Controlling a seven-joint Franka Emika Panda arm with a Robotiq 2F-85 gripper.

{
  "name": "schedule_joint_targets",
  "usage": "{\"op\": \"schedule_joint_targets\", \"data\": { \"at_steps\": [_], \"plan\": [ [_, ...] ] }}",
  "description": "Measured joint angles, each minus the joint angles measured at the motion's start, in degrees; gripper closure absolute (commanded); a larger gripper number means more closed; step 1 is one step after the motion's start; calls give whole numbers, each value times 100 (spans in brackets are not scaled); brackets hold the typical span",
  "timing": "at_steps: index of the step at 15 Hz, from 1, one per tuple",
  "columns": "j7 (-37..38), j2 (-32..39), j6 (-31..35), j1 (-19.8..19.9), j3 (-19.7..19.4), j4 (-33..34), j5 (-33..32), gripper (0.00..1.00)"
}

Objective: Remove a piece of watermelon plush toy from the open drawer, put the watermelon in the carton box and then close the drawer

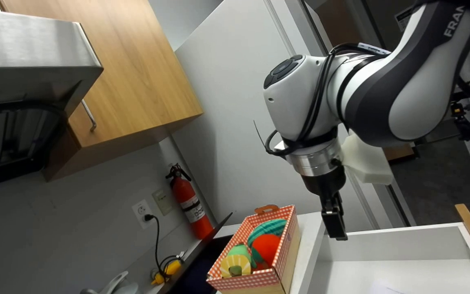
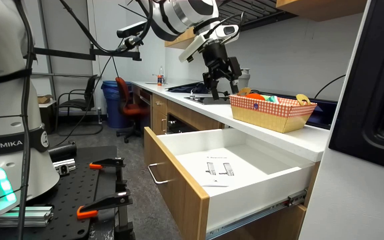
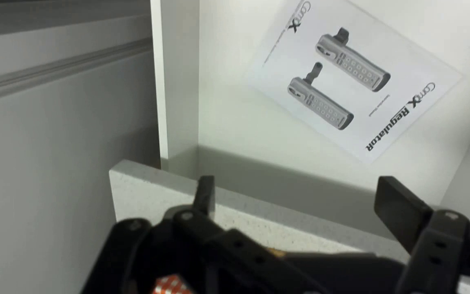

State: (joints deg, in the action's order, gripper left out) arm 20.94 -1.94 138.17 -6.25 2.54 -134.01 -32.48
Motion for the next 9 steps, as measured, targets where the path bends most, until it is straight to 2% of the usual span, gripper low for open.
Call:
{"op": "schedule_joint_targets", "data": {
  "at_steps": [6, 7, 8, 9],
  "plan": [
    [0, -282, -1, 112, 0, -702, 397, 2],
    [0, -323, -1, 127, 0, -796, 428, 9],
    [0, -366, -1, 140, 0, -884, 467, 9],
    [0, -407, -1, 151, 0, -962, 502, 29]
  ]
}}
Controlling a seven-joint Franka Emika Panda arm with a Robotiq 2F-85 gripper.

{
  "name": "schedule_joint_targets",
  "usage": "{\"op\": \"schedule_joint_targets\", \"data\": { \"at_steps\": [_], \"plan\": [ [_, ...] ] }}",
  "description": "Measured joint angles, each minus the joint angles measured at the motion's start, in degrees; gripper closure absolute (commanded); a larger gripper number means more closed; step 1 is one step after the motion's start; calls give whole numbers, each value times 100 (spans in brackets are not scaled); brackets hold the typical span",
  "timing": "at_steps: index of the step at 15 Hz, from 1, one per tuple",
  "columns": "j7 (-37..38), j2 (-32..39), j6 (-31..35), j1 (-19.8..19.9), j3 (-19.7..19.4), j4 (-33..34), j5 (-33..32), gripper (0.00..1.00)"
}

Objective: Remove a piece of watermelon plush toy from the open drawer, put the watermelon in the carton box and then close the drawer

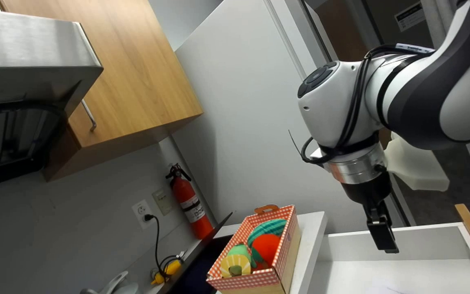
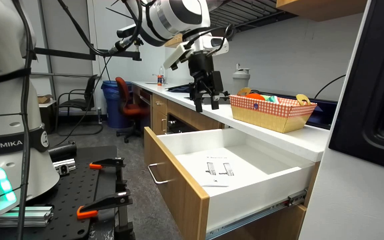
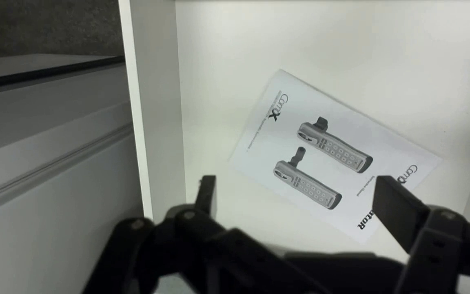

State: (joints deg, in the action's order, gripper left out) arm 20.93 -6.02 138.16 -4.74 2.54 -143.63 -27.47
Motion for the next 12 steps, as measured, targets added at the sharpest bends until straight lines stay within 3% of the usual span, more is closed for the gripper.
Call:
{"op": "schedule_joint_targets", "data": {
  "at_steps": [2, 10, 12],
  "plan": [
    [0, -83, 0, 19, 0, -140, 40, 37],
    [0, -339, 0, 123, 3, -637, 111, 98],
    [0, -394, 0, 153, 3, -770, 156, 100]
  ]
}}
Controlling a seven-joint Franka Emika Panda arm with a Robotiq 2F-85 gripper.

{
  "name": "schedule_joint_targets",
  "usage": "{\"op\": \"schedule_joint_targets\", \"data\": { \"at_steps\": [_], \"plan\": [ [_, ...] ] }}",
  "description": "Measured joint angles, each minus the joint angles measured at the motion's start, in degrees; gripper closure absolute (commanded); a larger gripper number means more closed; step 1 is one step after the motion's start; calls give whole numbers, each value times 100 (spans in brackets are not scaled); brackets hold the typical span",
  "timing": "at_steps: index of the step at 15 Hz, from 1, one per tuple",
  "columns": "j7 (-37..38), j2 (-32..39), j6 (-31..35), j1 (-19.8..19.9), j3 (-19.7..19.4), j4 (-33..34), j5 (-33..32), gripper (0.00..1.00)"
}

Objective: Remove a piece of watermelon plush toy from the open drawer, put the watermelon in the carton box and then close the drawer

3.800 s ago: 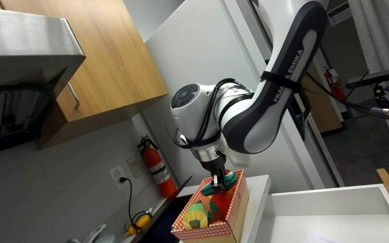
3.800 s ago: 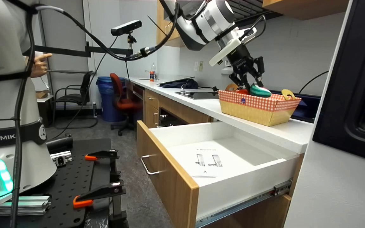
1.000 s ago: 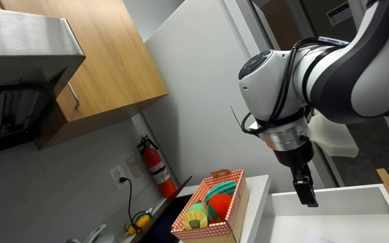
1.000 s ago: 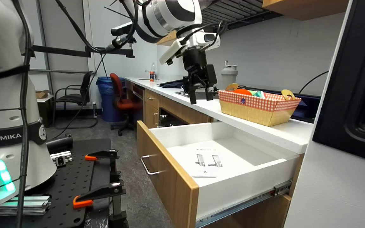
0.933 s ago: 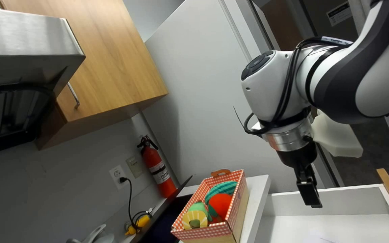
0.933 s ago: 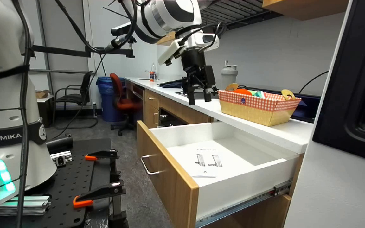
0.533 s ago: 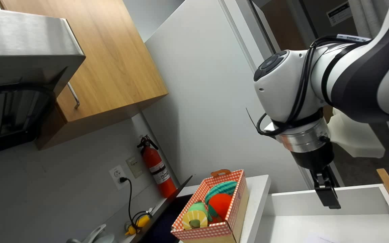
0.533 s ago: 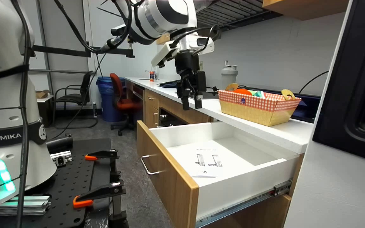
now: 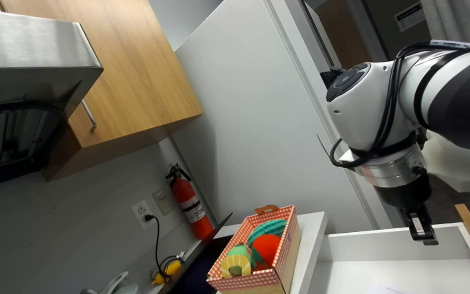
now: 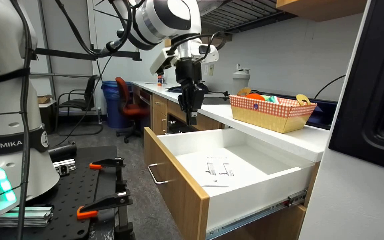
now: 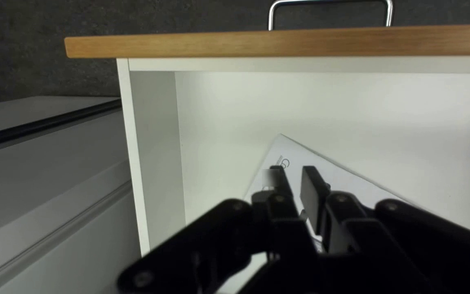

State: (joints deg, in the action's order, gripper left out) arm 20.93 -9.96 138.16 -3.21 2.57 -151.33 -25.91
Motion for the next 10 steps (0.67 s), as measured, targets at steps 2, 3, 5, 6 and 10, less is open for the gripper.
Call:
{"op": "schedule_joint_targets", "data": {
  "at_steps": [2, 3, 5, 6, 10],
  "plan": [
    [-2, -46, 0, 24, 0, -129, 79, 100],
    [-3, -71, 0, 36, 0, -191, 112, 100],
    [-4, -116, 0, 56, 0, -305, 178, 100],
    [-4, -138, 0, 65, 0, -357, 199, 100],
    [-19, -223, 0, 91, 0, -549, 371, 100]
  ]
}}
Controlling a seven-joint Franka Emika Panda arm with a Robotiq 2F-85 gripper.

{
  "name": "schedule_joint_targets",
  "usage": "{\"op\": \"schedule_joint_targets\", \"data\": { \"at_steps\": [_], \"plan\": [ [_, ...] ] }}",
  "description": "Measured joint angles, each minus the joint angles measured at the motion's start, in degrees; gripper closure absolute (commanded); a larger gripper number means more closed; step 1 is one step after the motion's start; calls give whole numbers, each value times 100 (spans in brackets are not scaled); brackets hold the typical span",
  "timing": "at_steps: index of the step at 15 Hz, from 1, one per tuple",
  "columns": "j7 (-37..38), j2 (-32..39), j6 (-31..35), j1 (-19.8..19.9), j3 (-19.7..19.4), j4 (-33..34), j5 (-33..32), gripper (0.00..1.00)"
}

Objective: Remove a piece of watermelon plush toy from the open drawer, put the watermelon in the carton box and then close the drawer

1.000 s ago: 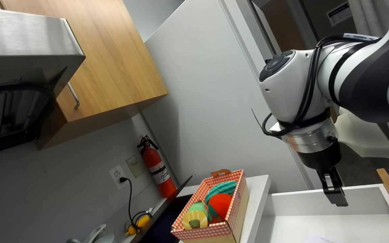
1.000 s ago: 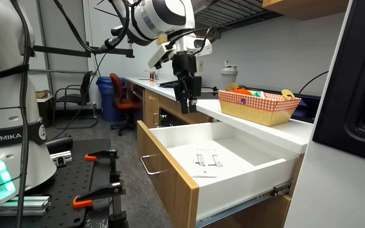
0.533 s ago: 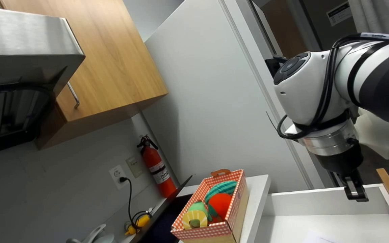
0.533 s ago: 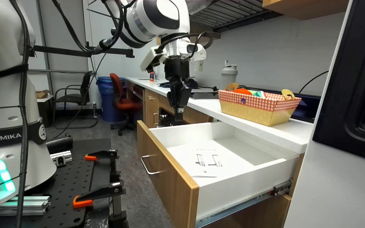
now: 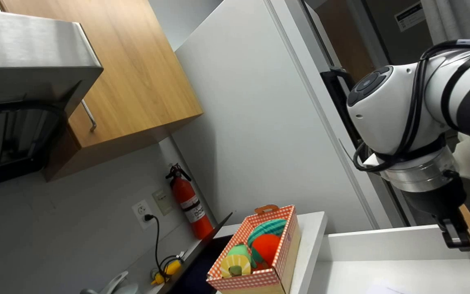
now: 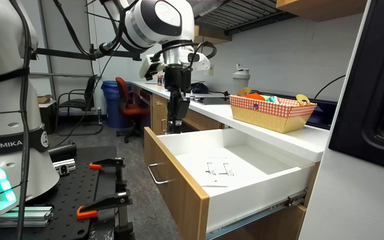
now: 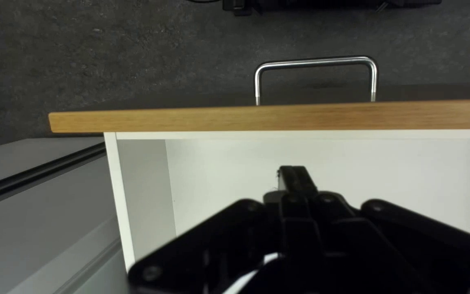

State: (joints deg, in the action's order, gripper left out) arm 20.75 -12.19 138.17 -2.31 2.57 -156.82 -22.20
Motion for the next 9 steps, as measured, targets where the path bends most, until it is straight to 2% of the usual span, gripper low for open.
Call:
{"op": "schedule_joint_targets", "data": {
  "at_steps": [9],
  "plan": [
    [-25, -47, -1, 70, -1, -37, 278, 100]
  ]
}}
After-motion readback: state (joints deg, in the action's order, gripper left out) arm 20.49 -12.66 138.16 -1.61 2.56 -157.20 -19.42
